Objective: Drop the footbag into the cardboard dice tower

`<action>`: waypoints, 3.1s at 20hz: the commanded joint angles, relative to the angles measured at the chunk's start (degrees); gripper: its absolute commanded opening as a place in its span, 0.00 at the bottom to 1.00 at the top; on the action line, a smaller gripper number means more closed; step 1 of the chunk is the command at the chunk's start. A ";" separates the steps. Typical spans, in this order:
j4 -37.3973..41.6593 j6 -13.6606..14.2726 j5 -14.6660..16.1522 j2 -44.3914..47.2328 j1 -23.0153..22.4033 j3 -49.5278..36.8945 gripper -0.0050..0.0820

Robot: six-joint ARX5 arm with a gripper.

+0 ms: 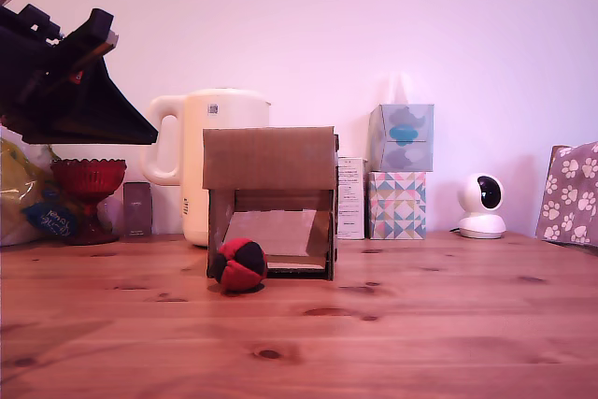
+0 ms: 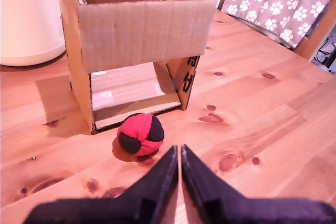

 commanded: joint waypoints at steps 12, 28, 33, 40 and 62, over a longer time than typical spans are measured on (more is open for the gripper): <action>4.87 -3.30 -0.83 0.61 -1.36 -0.31 0.03; 21.03 -3.74 -14.10 25.11 -9.77 4.35 0.03; 20.09 -3.56 -15.28 30.93 -9.77 9.31 0.61; 12.35 -2.67 -19.69 39.23 -8.87 19.12 0.93; -14.19 -1.55 -15.26 41.20 -7.15 30.05 0.20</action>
